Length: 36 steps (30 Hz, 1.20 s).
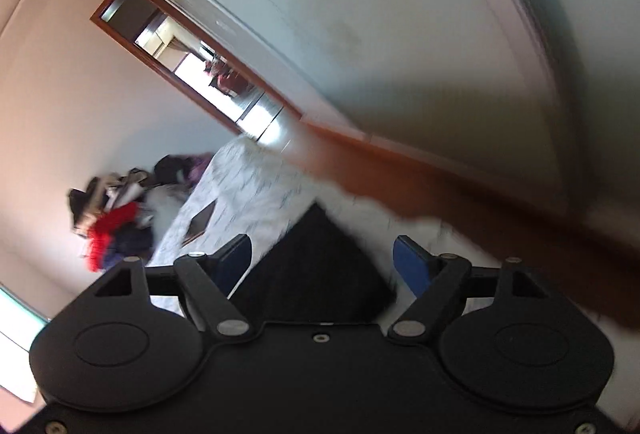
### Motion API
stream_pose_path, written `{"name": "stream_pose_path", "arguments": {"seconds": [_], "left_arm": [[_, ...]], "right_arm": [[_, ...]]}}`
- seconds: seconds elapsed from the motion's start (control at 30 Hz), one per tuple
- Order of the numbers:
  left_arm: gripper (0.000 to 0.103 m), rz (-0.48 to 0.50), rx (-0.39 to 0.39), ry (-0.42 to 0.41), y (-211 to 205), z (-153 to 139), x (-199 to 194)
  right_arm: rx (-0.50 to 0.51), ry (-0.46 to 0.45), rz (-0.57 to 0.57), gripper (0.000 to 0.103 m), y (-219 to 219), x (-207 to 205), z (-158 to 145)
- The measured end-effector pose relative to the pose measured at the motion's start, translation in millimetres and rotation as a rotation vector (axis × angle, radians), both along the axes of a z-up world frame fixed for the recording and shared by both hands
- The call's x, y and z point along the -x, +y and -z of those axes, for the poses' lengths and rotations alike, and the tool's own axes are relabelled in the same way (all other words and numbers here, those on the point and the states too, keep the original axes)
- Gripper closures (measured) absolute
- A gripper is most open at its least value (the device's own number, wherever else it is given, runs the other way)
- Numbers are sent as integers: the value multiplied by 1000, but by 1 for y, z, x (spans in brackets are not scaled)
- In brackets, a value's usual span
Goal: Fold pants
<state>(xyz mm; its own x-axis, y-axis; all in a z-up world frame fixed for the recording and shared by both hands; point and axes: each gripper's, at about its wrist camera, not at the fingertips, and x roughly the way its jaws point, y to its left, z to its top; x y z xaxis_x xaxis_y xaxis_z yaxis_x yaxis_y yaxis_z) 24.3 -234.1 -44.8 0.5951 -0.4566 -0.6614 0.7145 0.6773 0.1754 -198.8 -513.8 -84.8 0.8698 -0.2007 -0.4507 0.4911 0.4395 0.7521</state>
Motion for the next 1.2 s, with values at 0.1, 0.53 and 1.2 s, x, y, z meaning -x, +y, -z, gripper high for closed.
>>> {"name": "stream_pose_path", "arguments": {"seconds": [0.1,0.53,1.2], "left_arm": [[13,49,-14,-81,-8,-4,17],[20,11,-85,-14,-35,13,15],[17,9,259,420,-35,-49,-35]], "right_arm": [[-55,-5,3,24,12,1,8],[-75,-54,54,53,6,-25,17],[936,276,-275,88,130,-82,-53]]}}
